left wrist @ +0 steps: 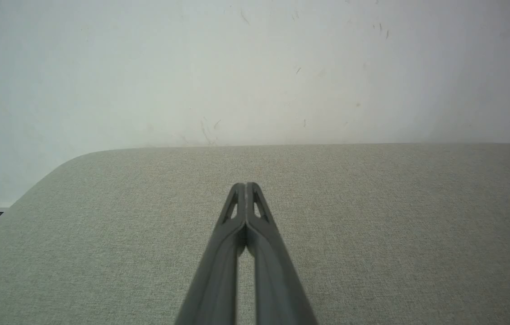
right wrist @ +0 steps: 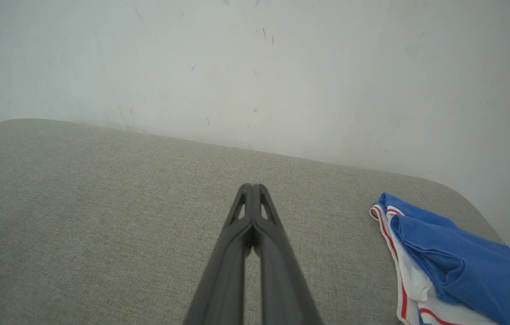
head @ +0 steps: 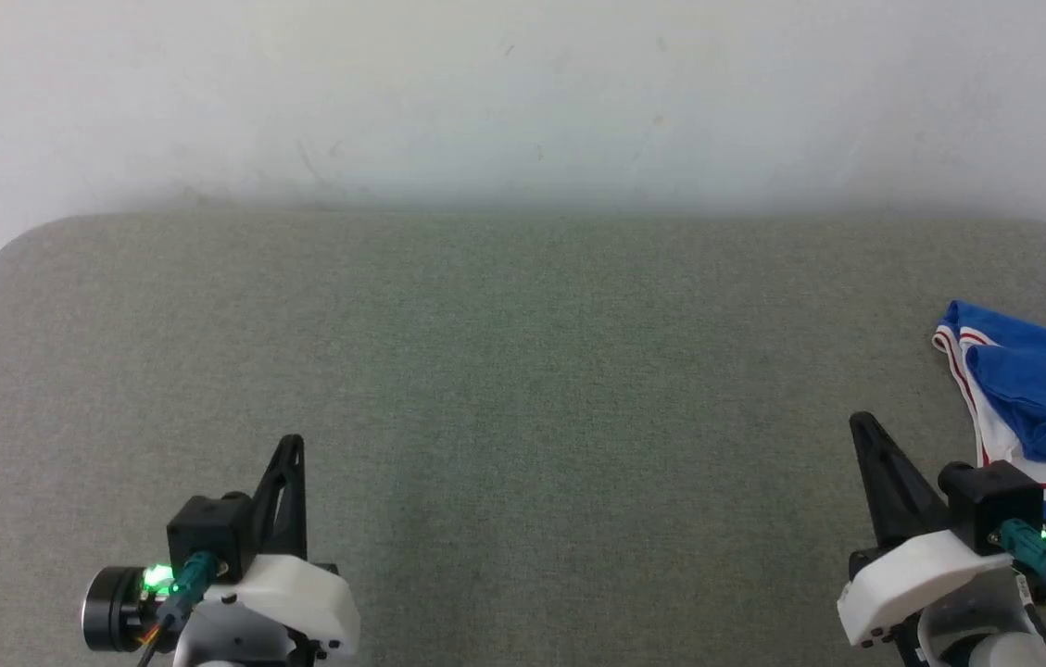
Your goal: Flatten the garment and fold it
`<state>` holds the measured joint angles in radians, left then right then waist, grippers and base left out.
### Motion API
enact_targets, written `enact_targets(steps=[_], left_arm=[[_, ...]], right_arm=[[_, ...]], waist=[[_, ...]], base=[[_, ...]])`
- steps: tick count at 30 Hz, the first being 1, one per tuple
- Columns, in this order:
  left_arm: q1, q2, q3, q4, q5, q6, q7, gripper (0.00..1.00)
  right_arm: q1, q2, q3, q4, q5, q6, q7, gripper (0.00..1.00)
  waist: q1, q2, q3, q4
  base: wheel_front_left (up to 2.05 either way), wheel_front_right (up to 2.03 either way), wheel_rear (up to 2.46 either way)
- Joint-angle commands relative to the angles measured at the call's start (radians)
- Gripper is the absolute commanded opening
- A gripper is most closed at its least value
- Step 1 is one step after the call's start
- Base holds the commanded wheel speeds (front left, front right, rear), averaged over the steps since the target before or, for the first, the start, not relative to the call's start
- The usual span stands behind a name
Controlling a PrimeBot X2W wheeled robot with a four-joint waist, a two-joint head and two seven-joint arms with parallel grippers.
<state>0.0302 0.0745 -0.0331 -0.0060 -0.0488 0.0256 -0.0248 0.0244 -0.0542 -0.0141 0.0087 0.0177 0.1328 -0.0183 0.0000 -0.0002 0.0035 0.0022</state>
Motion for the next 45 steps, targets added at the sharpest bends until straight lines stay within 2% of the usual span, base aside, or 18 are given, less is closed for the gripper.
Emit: enact_targets(steps=[1, 10, 45], left_arm=[[-0.023, -0.008, 0.010, 0.004, 0.018, -0.010, 0.007, 0.00], [-0.030, -0.024, 0.033, 0.006, 0.049, -0.026, 0.025, 0.00], [-0.030, -0.024, 0.033, 0.006, 0.049, -0.026, 0.025, 0.00]], right_arm=[[-0.017, 0.004, 0.006, -0.006, -0.010, -0.002, 0.004, 0.00], [-0.024, 0.004, 0.014, -0.009, -0.018, -0.002, 0.018, 0.00], [-0.024, 0.004, 0.014, -0.009, -0.018, -0.002, 0.018, 0.00]], waist=[[0.0000, 0.0002, 0.000, 0.000], [0.0000, 0.0002, -0.004, -0.002], [0.0000, 0.0002, -0.004, -0.002]], base=[[0.00, 0.00, 0.00], [0.00, 0.00, 0.00], [0.00, 0.00, 0.00]])
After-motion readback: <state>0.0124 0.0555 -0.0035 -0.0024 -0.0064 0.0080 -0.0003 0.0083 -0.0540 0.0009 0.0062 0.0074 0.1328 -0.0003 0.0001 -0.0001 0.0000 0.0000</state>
